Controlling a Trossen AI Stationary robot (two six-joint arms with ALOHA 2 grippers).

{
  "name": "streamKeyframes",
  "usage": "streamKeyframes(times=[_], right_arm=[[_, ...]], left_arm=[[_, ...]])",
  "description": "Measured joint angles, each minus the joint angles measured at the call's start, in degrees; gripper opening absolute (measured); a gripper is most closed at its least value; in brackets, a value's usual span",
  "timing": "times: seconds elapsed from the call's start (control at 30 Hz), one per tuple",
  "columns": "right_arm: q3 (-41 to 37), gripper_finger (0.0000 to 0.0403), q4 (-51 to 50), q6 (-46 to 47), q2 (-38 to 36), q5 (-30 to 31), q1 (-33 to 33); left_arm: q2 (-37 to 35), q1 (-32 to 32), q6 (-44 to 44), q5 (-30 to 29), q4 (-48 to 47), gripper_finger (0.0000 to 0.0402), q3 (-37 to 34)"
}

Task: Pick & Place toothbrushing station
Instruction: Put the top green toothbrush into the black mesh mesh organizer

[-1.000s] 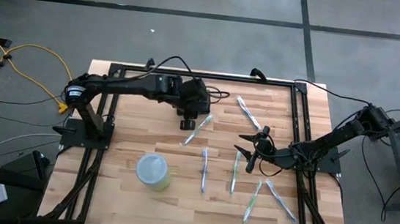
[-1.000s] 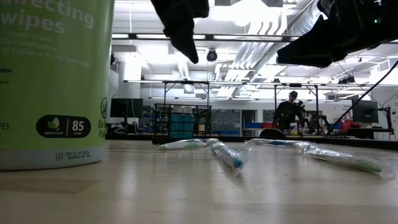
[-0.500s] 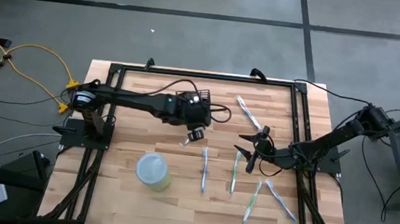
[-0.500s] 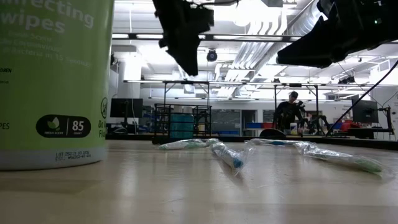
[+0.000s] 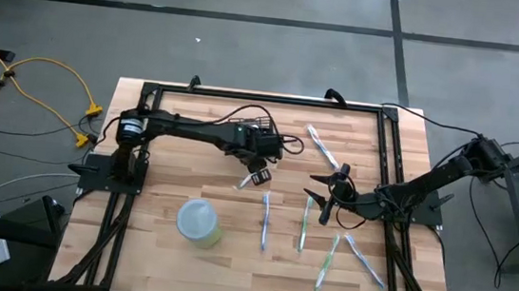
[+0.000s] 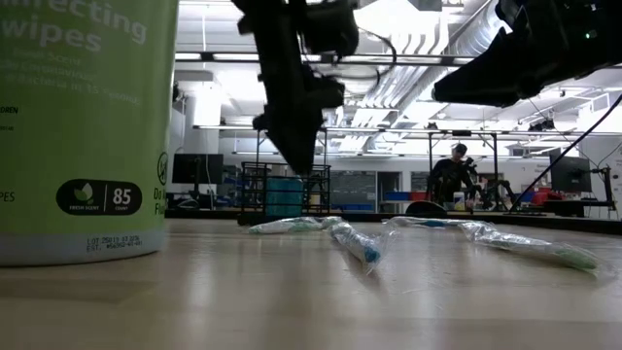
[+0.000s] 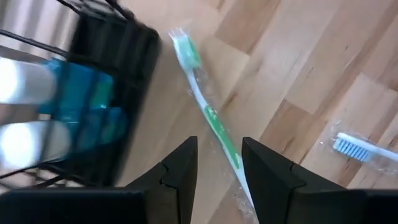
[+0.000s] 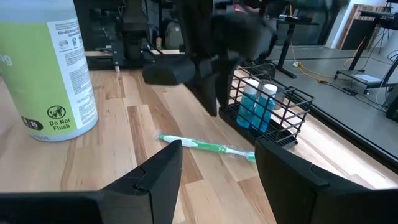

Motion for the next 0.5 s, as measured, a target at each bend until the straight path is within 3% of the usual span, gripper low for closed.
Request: streamKeyframes(times=[0.17, 0.5], right_arm=[[0.0, 0.0195, -0.01, -0.02, 0.0, 0.0, -0.01], [0.0, 0.0195, -0.02, -0.02, 0.0, 0.0, -0.01]], left_arm=[[2.42, 1.01, -0.52, 2.99, -0.23, 0.0119, -0.02], [2.69, 0.59, -4.26, 1.31, 0.19, 0.0119, -0.02]])
